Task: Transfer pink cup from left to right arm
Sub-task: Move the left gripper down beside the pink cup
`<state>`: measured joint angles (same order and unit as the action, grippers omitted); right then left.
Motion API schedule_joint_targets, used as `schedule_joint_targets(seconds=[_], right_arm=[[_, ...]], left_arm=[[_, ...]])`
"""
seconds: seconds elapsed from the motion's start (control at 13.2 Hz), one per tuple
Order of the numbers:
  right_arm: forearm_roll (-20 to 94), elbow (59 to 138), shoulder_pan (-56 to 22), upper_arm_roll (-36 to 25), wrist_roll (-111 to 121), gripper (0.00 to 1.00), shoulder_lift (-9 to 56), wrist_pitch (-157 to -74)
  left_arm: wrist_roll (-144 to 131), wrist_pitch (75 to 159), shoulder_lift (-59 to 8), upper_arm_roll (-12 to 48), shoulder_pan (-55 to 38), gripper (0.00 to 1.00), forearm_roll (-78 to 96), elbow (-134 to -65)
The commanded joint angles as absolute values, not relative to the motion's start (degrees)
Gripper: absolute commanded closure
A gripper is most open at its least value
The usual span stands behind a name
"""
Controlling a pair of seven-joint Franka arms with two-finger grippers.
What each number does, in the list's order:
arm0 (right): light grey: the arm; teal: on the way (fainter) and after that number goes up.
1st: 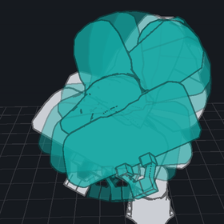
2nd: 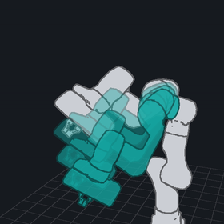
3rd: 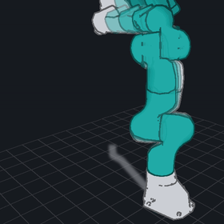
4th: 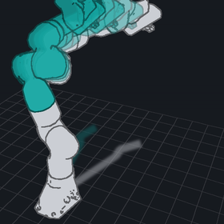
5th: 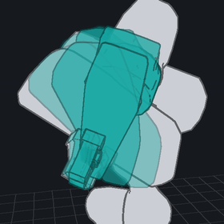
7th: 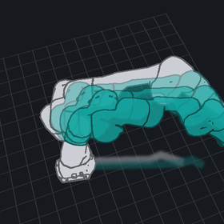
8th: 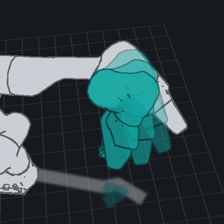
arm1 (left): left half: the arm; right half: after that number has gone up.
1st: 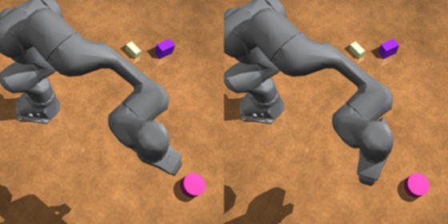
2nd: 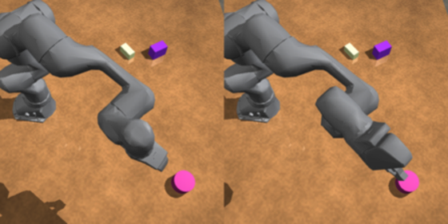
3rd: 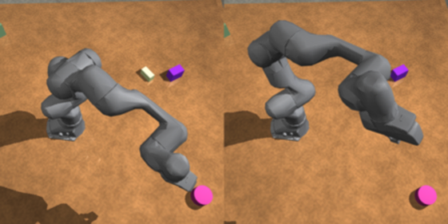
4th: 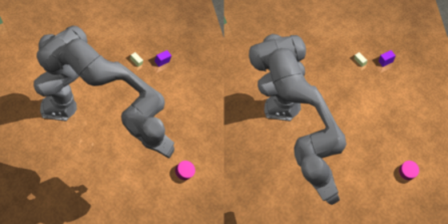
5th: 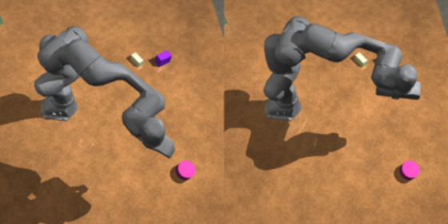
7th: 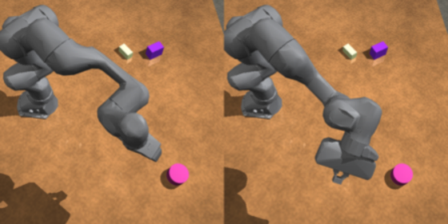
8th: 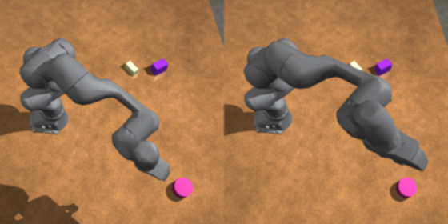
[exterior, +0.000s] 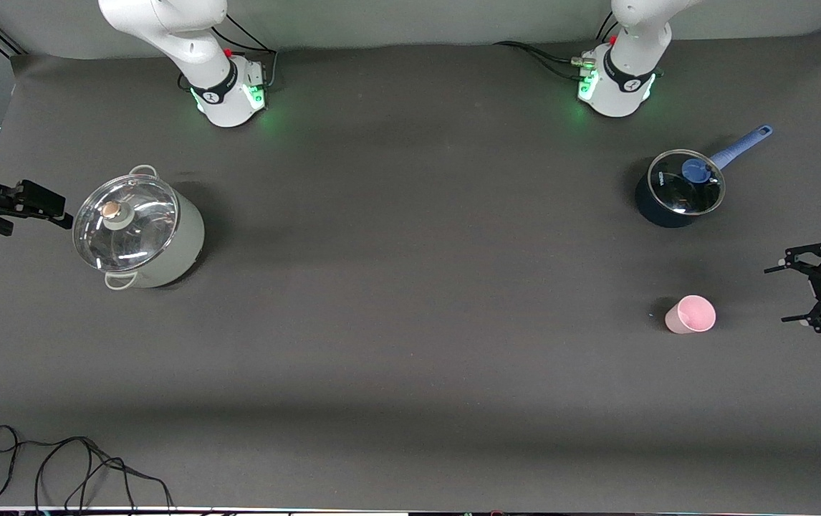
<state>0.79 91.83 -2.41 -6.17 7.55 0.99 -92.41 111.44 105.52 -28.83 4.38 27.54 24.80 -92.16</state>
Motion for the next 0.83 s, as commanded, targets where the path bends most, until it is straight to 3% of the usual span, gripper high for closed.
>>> schedule_joint_targets(seconds=[0.0,0.23,0.75], right_arm=[[0.7,90.97,-2.64,-6.24,6.5,0.0,1.14,-91.85],[0.7,90.97,-2.64,-6.24,6.5,0.0,1.14,-91.85],[0.7,91.14,-2.64,-6.24,6.59,0.0,1.14,-91.85]], left_arm=[[117.15,102.41,-34.52,5.1,31.45,0.02,30.38,-89.56],[120.66,95.99,-42.87,5.1,33.48,0.02,37.34,-85.0],[129.97,95.8,-48.33,5.1,34.72,0.02,42.1,-84.9]])
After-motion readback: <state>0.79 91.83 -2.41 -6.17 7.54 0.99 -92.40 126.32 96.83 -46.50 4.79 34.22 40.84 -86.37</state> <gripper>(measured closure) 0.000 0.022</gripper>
